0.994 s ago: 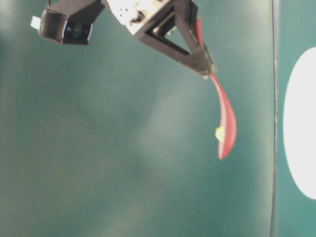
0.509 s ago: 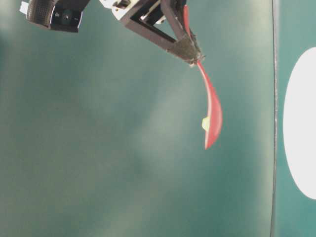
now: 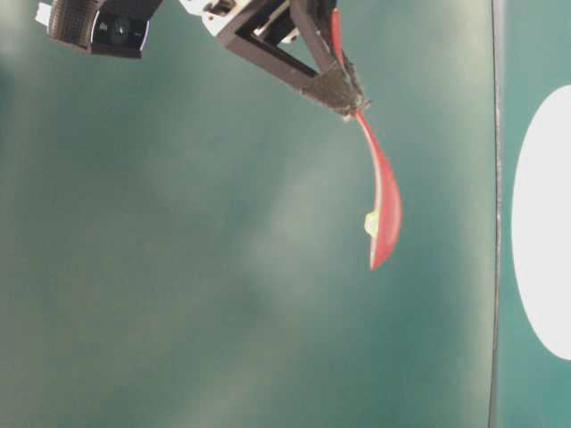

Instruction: Scoop the yellow hexagonal prism block from the bowl with a spoon using the right arm.

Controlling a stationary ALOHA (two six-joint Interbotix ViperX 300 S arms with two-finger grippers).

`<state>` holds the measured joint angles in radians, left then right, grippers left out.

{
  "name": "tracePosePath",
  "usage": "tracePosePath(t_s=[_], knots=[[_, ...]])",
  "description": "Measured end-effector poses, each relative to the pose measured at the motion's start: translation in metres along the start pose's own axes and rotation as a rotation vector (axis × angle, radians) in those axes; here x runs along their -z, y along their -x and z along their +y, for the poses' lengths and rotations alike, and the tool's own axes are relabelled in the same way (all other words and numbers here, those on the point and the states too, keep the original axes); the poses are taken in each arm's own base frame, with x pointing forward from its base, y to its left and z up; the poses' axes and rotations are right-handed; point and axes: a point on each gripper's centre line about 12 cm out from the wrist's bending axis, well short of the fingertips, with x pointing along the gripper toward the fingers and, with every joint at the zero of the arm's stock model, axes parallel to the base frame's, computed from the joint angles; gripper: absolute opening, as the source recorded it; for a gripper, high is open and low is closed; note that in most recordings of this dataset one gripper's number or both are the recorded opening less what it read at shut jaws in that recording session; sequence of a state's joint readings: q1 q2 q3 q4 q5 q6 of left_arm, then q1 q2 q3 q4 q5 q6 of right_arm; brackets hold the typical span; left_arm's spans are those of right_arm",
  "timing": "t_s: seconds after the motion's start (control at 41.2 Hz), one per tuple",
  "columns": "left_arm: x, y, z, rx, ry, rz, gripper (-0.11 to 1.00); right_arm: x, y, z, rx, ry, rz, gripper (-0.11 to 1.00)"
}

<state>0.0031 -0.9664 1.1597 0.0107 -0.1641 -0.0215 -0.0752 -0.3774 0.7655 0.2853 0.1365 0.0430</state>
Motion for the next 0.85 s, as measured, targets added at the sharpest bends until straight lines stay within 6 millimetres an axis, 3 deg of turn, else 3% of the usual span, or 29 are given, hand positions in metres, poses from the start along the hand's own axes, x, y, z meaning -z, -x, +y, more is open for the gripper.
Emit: tracePosePath(t_s=[0.849], knots=[[0.0019, -0.0018, -0.0003, 0.001, 0.002, 0.009, 0.0, 0.001, -0.0001, -0.0005, 0.002, 0.014, 0.001, 0.24]])
